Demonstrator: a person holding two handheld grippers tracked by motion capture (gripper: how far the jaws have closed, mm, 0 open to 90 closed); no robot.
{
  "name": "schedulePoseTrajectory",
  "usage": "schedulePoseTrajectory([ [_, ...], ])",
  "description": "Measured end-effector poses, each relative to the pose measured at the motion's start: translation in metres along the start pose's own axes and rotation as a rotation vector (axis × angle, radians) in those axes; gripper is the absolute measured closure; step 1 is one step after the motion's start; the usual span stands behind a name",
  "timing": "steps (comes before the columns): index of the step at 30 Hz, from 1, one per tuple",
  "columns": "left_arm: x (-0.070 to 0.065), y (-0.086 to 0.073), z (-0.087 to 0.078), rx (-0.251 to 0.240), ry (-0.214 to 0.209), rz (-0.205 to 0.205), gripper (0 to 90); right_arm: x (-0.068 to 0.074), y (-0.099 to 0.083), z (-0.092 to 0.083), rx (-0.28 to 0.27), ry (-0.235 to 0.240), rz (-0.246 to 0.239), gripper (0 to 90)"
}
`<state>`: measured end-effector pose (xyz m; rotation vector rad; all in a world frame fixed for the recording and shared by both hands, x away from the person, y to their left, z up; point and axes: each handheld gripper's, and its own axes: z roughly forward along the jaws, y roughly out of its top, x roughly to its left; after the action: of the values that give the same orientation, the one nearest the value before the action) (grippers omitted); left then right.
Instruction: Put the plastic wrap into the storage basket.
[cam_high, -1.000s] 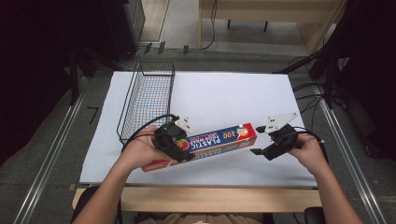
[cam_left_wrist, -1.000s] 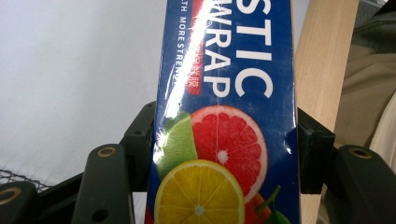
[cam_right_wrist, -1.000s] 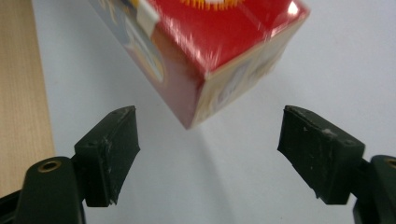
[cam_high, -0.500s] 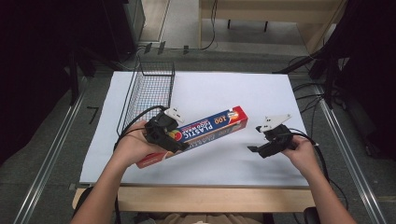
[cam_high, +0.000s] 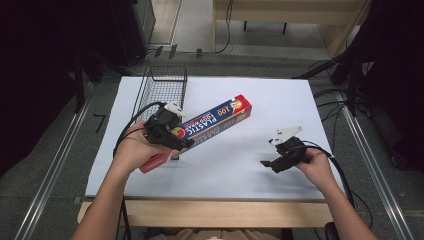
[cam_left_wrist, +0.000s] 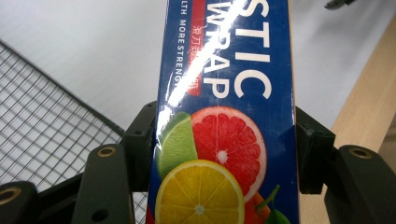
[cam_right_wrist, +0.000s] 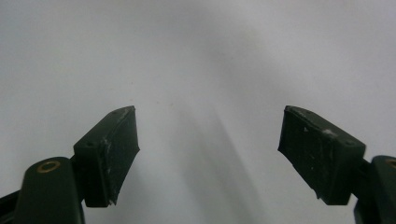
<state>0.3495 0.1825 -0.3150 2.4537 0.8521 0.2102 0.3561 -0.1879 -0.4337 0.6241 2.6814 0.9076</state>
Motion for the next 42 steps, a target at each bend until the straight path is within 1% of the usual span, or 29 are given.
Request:
schedulePoseTrajectory([
  [2,0.006,-0.001,-0.001,0.004,0.011,-0.023,39.7,0.001,0.001,0.001,-0.005,-0.006,-0.007,20.8],
  [5,0.017,-0.002,0.000,0.008,0.028,-0.073,39.6,0.003,0.001,0.003,0.003,0.001,-0.009,20.8],
  [6,0.020,-0.002,0.000,0.011,0.038,-0.083,39.7,0.004,0.001,0.003,0.006,0.009,-0.009,20.8],
  [8,0.026,-0.001,0.001,0.019,0.059,-0.106,39.7,0.005,0.001,0.004,0.009,0.004,-0.021,20.8],
  [10,0.033,0.000,0.002,0.029,0.072,-0.127,39.7,0.005,0.001,0.004,0.011,0.003,-0.018,20.8],
  [12,0.038,0.002,0.002,0.033,0.083,-0.142,39.7,0.004,0.001,0.004,0.012,-0.001,-0.013,20.8],
  [16,0.046,0.005,0.000,0.020,0.094,-0.176,39.7,0.003,0.000,0.004,0.012,-0.005,-0.008,20.8],
  [17,0.048,0.006,0.000,0.019,0.106,-0.184,39.7,0.003,0.000,0.004,0.014,-0.005,-0.008,20.8],
  [20,0.051,0.009,-0.001,0.018,0.126,-0.199,39.8,0.003,0.000,0.005,0.011,-0.004,-0.010,20.8],
  [21,0.052,0.010,-0.002,0.021,0.133,-0.197,39.7,0.002,0.000,0.005,0.010,-0.004,-0.011,20.8],
  [22,0.053,0.011,-0.002,0.015,0.137,-0.203,39.7,0.002,0.000,0.005,0.011,-0.003,-0.013,20.8],
  [24,0.057,0.013,-0.004,0.011,0.132,-0.214,39.7,0.002,0.000,0.005,0.014,-0.006,-0.015,20.8],
  [25,0.059,0.014,-0.004,0.006,0.139,-0.223,39.7,0.002,0.000,0.005,0.012,-0.005,-0.014,20.8],
  [27,0.067,0.015,-0.004,0.006,0.153,-0.249,39.7,0.002,0.001,0.005,0.012,-0.006,-0.012,20.8],
  [29,0.075,0.017,-0.002,0.008,0.174,-0.289,39.8,0.002,0.001,0.005,0.014,-0.007,-0.014,20.8],
  [33,0.088,0.018,0.000,-0.008,0.189,-0.345,39.8,0.003,0.002,0.006,0.021,-0.008,-0.020,20.8],
  [36,0.098,0.018,0.002,-0.004,0.228,-0.394,39.8,0.002,0.002,0.007,0.021,-0.009,-0.022,20.8],
  [38,0.104,0.018,0.004,-0.006,0.240,-0.421,39.8,0.002,0.003,0.007,0.021,-0.009,-0.025,20.8],
  [39,0.108,0.018,0.005,-0.006,0.241,-0.439,39.8,0.003,0.003,0.007,0.021,-0.009,-0.024,20.8],
  [40,0.112,0.017,0.006,-0.014,0.231,-0.467,39.8,0.003,0.003,0.007,0.021,-0.011,-0.023,20.8],
  [41,0.115,0.017,0.007,-0.017,0.223,-0.478,39.8,0.003,0.003,0.007,0.019,-0.008,-0.028,20.8],
  [42,0.118,0.016,0.008,-0.021,0.213,-0.499,39.8,0.003,0.003,0.007,0.019,-0.008,-0.028,20.8],
])
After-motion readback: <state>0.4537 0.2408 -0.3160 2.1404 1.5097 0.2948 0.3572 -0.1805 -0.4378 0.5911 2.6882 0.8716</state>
